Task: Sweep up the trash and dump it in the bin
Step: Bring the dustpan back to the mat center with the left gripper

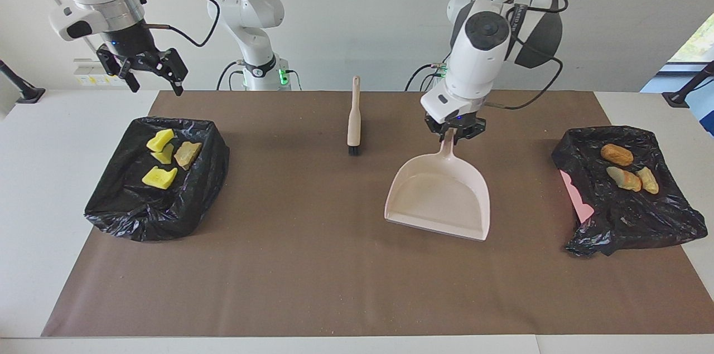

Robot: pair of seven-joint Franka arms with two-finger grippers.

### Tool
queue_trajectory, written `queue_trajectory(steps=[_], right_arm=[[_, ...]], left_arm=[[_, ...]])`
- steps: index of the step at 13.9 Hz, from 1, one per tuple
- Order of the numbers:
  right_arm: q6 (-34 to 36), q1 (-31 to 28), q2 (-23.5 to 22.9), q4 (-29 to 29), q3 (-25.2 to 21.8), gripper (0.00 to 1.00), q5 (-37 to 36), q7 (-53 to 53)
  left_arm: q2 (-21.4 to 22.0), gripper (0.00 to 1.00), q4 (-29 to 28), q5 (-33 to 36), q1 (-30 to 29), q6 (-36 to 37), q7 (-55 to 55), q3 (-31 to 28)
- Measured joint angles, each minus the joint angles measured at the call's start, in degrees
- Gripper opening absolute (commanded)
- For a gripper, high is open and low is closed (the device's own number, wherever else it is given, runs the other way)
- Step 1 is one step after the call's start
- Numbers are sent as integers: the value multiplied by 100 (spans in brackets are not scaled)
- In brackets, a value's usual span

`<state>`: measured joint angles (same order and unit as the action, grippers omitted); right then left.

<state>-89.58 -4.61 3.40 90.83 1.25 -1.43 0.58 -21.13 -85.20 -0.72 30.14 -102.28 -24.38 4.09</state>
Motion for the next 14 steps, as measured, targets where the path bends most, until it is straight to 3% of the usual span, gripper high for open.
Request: queue_trajectory(steps=[10,14], right_arm=[[37,-3,44,-8,1,100,15,0],[283,-5,247,-22,-17,100,15,0]], left_arm=[[-1016,0,292,-68,649,-1122,-492,-7],[-1061,2,300,-379,648,-1163,-491,-23]])
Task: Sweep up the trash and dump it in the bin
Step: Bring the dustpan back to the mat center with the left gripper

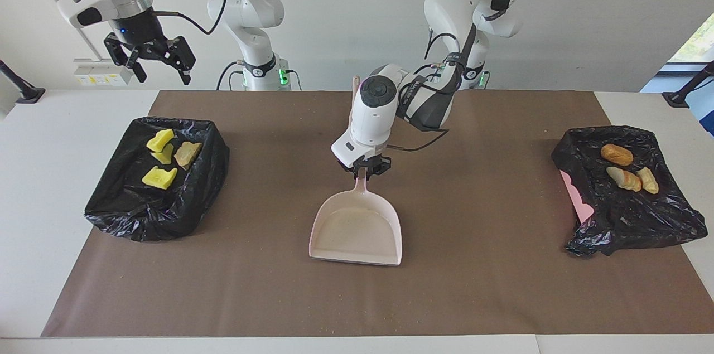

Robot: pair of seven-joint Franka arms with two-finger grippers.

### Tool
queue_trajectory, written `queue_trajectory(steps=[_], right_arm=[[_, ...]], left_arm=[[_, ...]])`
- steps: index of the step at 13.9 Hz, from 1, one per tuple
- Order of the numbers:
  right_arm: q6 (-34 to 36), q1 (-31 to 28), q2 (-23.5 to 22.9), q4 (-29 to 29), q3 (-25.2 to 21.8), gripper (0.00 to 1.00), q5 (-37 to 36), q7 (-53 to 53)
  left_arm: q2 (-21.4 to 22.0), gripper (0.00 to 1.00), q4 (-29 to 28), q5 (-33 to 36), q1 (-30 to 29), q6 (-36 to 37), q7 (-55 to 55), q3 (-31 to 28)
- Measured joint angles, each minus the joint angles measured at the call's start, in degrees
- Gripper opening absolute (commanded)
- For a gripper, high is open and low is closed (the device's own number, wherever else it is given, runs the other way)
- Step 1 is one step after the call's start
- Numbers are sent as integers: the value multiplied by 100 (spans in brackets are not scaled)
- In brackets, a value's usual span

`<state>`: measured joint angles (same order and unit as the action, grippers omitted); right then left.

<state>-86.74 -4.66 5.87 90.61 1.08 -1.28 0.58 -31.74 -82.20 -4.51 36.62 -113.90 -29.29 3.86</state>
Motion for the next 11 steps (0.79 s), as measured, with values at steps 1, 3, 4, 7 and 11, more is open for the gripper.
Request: queue_trajectory(steps=[1,3,4,7,11], right_arm=[[3,1,14,0,5,100,3,0],[3,3,14,4,21,100,9,0],[3,3,14,5,23,100,9,0],[3,3,14,5,22,100,9,0],[3,5,14,8,25,100,10,0]], left_arm=[[-1,9,-21,-16,0,1,0,1],[-2,23,-64,-32,0,6,-1,-6],[-2,29,-87,-39,-2,9,-2,-12],[-2,50,-118,-48,-9,33,-5,-29],[26,98,-113,-48,-11,131,-25,-71]])
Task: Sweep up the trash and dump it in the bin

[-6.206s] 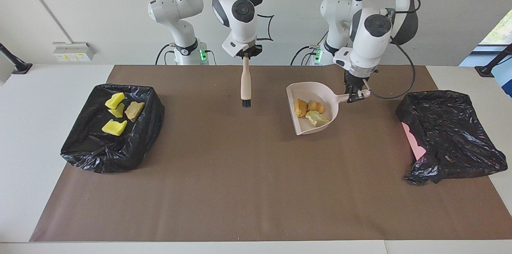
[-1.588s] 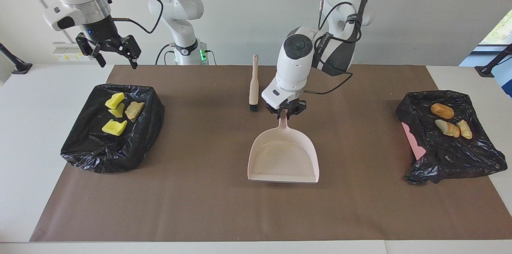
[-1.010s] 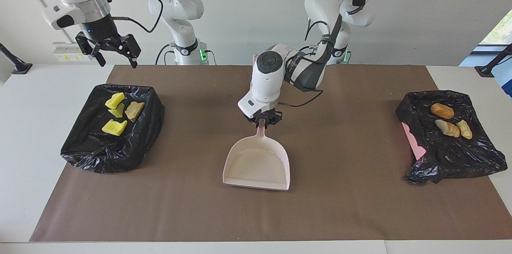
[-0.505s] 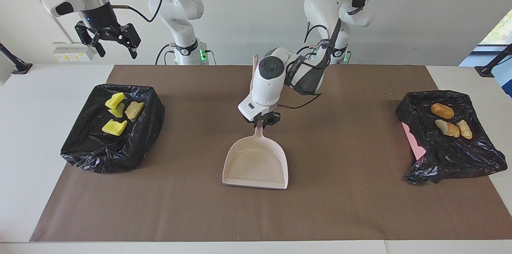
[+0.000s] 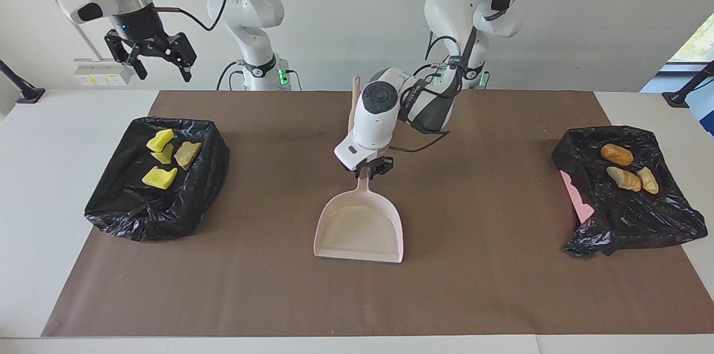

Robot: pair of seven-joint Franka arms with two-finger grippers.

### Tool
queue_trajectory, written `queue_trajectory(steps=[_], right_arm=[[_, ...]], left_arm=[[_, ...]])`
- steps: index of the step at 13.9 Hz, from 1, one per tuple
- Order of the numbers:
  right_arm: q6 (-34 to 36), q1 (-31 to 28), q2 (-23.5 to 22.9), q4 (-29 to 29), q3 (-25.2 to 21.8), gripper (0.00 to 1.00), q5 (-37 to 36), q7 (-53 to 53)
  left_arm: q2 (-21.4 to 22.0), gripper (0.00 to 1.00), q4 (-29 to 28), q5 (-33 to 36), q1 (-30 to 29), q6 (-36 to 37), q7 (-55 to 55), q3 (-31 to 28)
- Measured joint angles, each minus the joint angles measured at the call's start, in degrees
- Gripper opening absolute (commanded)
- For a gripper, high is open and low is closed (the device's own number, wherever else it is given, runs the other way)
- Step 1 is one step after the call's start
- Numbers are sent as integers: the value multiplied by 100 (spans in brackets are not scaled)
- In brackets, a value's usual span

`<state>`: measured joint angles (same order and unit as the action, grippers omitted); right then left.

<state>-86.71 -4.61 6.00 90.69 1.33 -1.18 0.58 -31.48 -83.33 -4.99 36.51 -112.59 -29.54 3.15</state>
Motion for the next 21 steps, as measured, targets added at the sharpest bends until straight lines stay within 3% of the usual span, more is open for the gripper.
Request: queue_trajectory(steps=[4,9,15,18,21], right_arm=[[0,181,-3,8,-10,100,2,0],[0,358,-4,13,-25,100,2,0],[0,357,-14,19,-52,100,2,0],[0,490,-26,21,-124,100,0,0],[0,663,-31,21,-288,100,-1,0]], left_arm=[[472,100,14,0,-13,415,-6,-367],[1740,100,-587,26,-93,792,852,-1182],[3308,100,-1096,61,-1465,1760,2880,-1335],[3668,100,-1025,382,-2038,2156,3380,-1345],[3746,100,-756,547,-2247,2385,3507,-1346]])
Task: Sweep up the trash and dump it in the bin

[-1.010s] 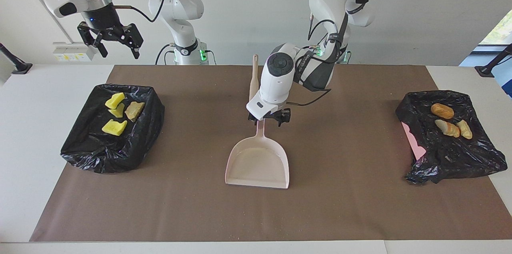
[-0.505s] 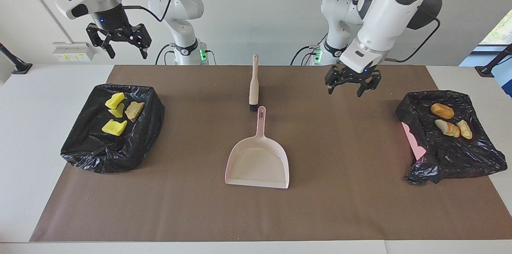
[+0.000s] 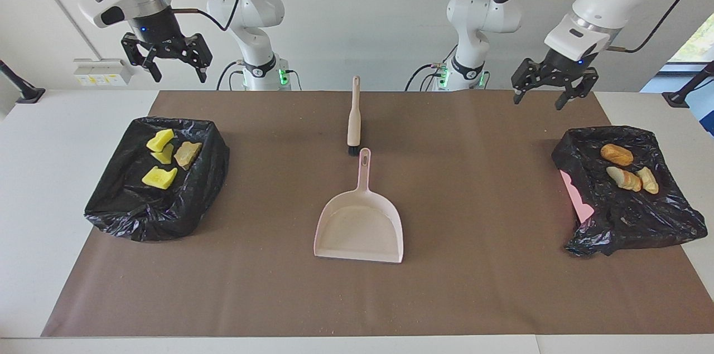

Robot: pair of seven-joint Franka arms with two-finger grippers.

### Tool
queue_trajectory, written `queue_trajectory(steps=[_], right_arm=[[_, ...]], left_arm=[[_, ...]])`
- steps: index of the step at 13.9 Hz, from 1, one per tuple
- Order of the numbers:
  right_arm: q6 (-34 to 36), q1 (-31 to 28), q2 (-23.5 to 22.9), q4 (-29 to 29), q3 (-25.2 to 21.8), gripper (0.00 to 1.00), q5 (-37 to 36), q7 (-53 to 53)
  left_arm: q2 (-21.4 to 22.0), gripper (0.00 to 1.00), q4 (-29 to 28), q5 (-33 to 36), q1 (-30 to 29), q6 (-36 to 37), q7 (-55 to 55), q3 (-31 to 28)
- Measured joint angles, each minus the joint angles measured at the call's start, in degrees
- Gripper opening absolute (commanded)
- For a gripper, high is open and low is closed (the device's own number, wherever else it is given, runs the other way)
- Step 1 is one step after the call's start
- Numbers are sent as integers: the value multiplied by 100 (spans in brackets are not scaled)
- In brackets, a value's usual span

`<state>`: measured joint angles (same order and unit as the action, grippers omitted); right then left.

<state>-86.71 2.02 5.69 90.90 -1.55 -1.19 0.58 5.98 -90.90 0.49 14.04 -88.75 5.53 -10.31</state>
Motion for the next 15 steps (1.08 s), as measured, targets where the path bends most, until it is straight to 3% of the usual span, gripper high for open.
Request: queue_trajectory(steps=[10,13,15], right_arm=[[0,3,11,-7,-49,100,3,0],[0,1,11,-7,-55,100,2,-24],[101,-8,17,-14,-82,100,0,-313]], left_arm=[[-40,100,314,9,-60,477,-16,66],[-40,100,345,-10,-984,611,-7,930],[-40,100,354,-10,-1231,700,-13,1265]])
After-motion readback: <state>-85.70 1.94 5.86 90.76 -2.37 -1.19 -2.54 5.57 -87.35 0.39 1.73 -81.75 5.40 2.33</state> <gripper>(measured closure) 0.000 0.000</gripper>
